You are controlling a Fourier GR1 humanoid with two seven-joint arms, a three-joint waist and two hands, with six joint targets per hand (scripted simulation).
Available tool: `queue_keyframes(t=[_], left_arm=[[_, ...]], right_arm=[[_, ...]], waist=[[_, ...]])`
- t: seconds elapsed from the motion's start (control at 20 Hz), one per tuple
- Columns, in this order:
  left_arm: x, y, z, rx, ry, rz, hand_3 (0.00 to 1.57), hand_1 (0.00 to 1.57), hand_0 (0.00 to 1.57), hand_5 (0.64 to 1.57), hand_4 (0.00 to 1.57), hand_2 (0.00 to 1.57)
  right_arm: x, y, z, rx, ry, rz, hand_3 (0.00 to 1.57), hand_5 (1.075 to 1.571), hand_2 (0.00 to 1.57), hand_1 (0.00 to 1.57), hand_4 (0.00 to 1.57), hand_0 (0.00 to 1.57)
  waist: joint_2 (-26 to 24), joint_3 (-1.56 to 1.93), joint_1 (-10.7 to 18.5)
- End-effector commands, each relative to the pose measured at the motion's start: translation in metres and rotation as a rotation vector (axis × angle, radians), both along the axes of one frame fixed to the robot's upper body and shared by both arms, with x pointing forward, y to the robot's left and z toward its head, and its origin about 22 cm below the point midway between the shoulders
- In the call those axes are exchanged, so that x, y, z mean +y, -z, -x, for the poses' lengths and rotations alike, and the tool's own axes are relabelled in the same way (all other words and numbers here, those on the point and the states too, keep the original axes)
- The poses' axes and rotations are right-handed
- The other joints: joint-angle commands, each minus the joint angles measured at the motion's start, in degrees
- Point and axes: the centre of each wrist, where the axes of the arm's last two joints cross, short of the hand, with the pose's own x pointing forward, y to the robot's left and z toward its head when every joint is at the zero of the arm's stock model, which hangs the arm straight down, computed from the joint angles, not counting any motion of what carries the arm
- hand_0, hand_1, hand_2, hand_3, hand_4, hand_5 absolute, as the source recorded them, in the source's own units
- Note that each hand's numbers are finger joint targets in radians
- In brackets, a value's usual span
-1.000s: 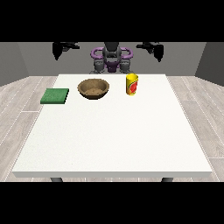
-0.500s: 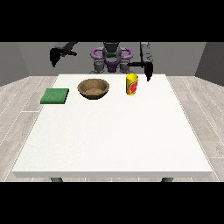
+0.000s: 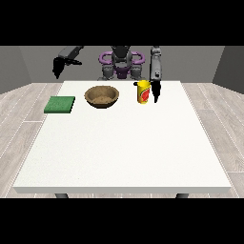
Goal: Pick the cup and pour the ball into the bowl, then pick the bowl and place it on the pad
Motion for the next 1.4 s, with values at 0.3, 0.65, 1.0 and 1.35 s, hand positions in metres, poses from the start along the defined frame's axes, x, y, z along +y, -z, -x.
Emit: queue_keyframes(t=[0.3,0.65,1.0,1.35], left_arm=[[-0.001,0.033,-0.005,-0.001,-0.017,-0.011,0.00,0.00,0.00,1.524,0.00,0.00],[-0.022,0.046,0.009,-0.017,-0.111,-0.292,1.57,1.29,1.29,1.268,1.40,1.57],[-0.029,0.048,0.019,0.051,-0.106,-0.342,1.57,1.33,1.33,1.245,1.50,1.57],[0.058,-0.029,-0.039,0.147,-0.177,-0.745,1.57,1.44,1.44,1.321,1.57,1.57]], right_arm=[[-0.008,0.017,-0.002,-0.013,-0.013,-0.015,0.00,1.571,0.00,0.00,0.00,0.00],[-0.024,-0.013,-0.017,-0.024,-0.015,0.003,0.00,1.570,0.00,0.00,0.00,0.00],[-0.052,0.003,-0.008,0.043,0.016,0.019,0.00,1.570,0.00,0.00,0.00,0.00],[-0.036,0.037,0.002,0.230,0.061,-0.006,0.00,1.569,0.00,0.00,0.00,0.00]], waist=[[1.73,0.00,-0.42],[1.65,0.01,-2.55],[-2.17,0.07,-1.99],[-13.89,0.28,1.77]])
